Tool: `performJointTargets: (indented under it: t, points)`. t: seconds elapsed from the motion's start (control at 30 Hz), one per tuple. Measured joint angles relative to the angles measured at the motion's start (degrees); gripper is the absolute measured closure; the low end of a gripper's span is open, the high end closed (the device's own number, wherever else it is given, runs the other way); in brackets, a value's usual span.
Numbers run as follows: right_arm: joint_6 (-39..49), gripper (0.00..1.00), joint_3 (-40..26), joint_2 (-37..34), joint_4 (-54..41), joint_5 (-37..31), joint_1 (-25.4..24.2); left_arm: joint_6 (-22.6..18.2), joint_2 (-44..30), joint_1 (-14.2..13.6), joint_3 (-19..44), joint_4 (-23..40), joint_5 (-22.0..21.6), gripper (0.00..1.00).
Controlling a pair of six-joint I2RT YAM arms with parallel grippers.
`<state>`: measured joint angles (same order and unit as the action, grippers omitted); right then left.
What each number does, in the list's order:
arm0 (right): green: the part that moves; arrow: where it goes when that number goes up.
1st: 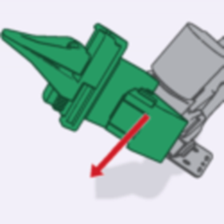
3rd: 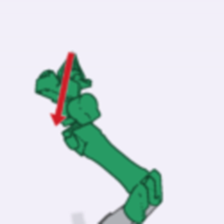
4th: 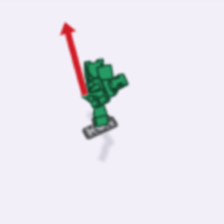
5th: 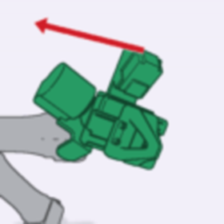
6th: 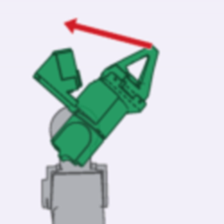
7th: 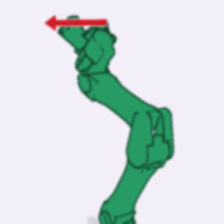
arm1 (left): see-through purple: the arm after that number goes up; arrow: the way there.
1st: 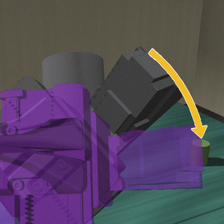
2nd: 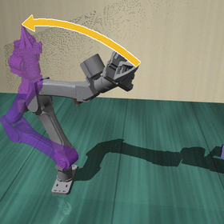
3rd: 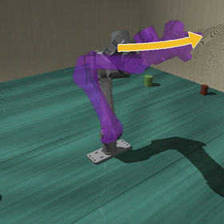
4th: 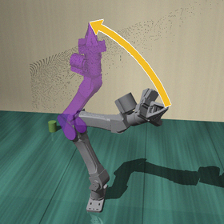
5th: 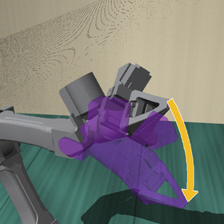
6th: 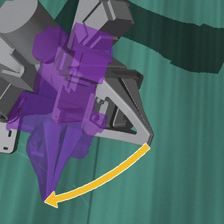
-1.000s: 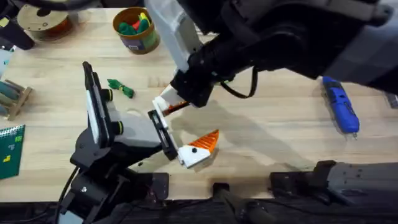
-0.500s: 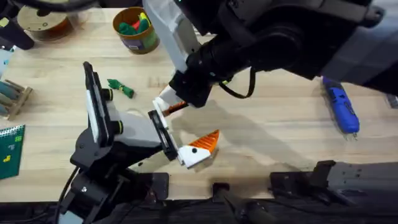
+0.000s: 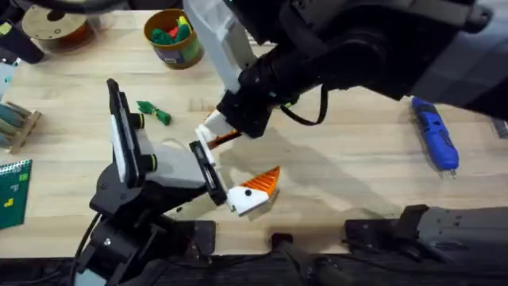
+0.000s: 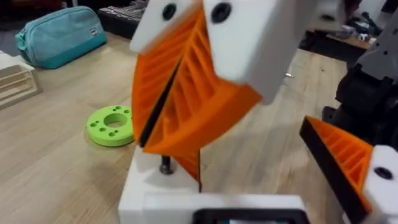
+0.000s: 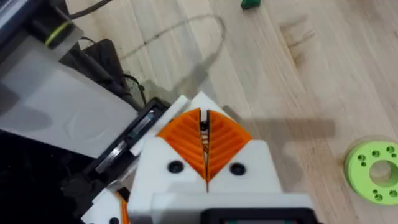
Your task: Pick up the gripper from the table and insert it into the empty holder that is missing its gripper. Then pick up a screw, insert it into the mounting hole, and use the screwdriver to tighten it. Finally, clean up the table by picking up the vegetable and placing it into the bucket.
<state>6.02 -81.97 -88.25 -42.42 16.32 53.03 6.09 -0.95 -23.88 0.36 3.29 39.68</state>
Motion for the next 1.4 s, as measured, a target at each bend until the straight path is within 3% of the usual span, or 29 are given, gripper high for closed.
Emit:
performJointTargets:
  t: [1.17,1.4]
  points:
    - [-0.04,0.995,0.02,-0.76,-1.0,2.83,-1.35,-0.92,0.0,0.0,0.0,-0.04,-0.03,0.015]
    - [-0.07,0.852,0.02,-0.76,-1.03,2.86,-1.35,-0.92,0.0,0.0,0.0,-0.05,-0.04,0.015]
